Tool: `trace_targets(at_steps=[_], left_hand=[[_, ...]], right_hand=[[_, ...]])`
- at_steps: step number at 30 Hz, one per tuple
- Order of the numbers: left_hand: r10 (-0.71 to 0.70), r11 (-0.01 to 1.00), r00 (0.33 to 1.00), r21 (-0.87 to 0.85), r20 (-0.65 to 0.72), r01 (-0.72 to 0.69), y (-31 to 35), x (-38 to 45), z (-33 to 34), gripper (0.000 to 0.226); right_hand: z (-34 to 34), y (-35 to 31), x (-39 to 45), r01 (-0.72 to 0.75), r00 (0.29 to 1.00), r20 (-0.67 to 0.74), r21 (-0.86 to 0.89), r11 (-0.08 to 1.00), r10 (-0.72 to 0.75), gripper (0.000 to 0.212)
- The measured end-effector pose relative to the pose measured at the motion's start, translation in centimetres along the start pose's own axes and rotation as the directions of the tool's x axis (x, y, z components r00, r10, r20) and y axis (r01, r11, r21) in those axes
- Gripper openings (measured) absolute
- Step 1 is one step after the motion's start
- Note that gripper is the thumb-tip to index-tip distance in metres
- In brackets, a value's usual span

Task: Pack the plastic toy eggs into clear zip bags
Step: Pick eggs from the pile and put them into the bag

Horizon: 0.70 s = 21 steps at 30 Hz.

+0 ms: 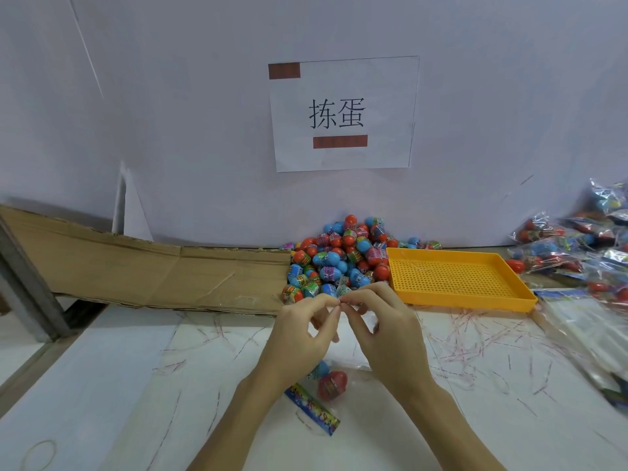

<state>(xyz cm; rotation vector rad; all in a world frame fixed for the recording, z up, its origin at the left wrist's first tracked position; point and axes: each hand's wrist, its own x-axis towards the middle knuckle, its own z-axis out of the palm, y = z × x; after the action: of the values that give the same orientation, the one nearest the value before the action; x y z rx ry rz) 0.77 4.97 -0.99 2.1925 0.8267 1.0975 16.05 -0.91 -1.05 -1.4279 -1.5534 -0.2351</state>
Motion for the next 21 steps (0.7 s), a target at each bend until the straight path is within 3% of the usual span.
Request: trace_targets(at_steps=[3, 6, 15, 21], left_hand=[[0.090, 0.989, 0.996, 0.123, -0.023, -0.086, -0.26, 0.02, -0.06, 0.016], [0.126, 0.983, 0.991, 0.138, -0.038, -0.120, -0.21, 0.04, -0.10, 0.022], [0.093, 0.996, 0.995, 0.009, -0.040, -0.093, -0.40, 0.20, 0.14, 0.014], [0.098, 0.995, 0.995, 0.037, -0.015, -0.097, -0.79, 0.21, -0.08, 0.016]], right_hand=[[-0.28, 0.36, 0.05, 0.072, 0.997, 0.013, -0.056, 0.996, -0.072, 0.010], [-0.23, 0.49, 0.07, 0.099, 0.995, 0.026, -0.092, 0.991, -0.097, 0.012], [0.29, 0.16, -0.04, -0.170, 0.985, 0.051, 0.202, 0.965, 0.163, 0.015], [-0.02, 0.52, -0.02, -0.046, 0.992, 0.121, 0.152, 0.987, 0.028, 0.011]])
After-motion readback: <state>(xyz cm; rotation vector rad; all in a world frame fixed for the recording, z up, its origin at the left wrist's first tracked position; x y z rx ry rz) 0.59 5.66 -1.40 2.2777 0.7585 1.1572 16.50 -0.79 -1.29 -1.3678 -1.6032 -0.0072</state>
